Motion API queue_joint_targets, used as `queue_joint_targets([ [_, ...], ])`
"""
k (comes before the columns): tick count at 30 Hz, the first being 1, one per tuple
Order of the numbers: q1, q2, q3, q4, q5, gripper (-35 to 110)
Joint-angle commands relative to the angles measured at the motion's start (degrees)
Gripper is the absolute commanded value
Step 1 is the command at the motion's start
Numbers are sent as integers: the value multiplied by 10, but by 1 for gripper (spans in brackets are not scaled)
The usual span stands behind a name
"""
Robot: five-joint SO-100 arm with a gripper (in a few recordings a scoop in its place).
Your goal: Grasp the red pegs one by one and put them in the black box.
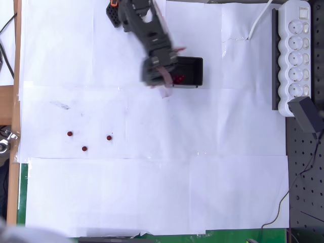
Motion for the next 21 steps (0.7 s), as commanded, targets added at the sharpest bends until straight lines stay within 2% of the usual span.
queue_joint_targets([
  [1, -62, 18, 49, 7, -26, 0],
  [6, -111, 83, 44, -4, -47, 0],
  [14, -131, 185, 44, -90, -54, 0],
  [21, -131, 209, 67, -53, -55, 14],
])
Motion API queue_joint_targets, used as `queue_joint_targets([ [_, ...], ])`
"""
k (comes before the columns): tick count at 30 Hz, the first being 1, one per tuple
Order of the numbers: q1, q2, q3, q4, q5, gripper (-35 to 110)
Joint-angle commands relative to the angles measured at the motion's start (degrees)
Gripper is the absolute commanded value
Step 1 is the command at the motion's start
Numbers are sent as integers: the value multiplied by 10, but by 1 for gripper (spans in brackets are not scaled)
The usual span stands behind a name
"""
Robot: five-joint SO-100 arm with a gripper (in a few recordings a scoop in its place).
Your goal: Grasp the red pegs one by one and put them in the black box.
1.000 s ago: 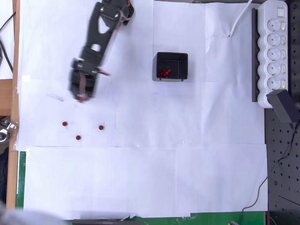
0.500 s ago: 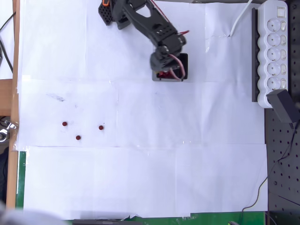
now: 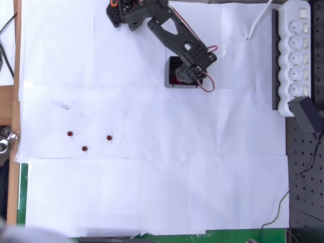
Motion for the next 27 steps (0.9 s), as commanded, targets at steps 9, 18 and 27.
queue_joint_targets([
  [9, 6, -115, 148, 90, 8, 14],
  [18, 330, -407, -343, -192, 288, 14],
  [27, 485, -299, -604, -715, 388, 15],
])
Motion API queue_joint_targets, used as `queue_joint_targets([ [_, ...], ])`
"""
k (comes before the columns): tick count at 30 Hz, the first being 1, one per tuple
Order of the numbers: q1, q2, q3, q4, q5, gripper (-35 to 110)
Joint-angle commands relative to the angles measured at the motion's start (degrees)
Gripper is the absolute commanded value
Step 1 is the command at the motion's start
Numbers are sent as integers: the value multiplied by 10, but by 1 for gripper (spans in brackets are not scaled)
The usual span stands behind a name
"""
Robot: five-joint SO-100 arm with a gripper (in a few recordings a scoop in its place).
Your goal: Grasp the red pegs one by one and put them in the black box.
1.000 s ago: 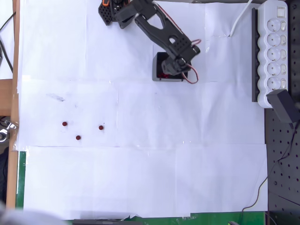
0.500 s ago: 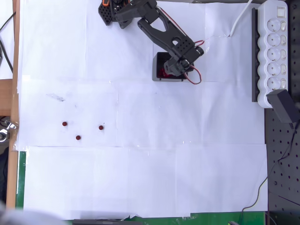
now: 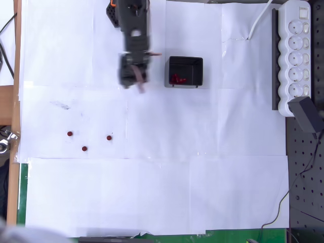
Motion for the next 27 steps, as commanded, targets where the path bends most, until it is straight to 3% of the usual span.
queue_joint_targets([
  [1, 32, 68, -6, -218, -18, 15],
  [6, 46, 185, -9, -415, -47, 15],
  [12, 67, 302, 24, -536, -54, 16],
  [27, 60, 472, 168, -613, -75, 19],
])
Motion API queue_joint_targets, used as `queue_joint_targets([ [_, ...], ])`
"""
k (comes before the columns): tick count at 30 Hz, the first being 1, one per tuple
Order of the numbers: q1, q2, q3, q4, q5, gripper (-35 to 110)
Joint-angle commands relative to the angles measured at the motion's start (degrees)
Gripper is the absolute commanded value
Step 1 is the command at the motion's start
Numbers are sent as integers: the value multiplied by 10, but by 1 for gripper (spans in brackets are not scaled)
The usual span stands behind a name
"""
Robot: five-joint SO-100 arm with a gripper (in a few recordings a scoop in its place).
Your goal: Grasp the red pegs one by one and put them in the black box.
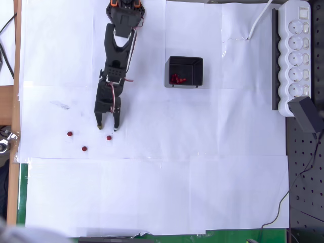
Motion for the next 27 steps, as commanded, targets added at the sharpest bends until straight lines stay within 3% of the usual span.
queue_joint_targets([
  [1, -2, 36, 40, -14, -5, 19],
  [27, -55, 59, 59, -51, -36, 19],
])
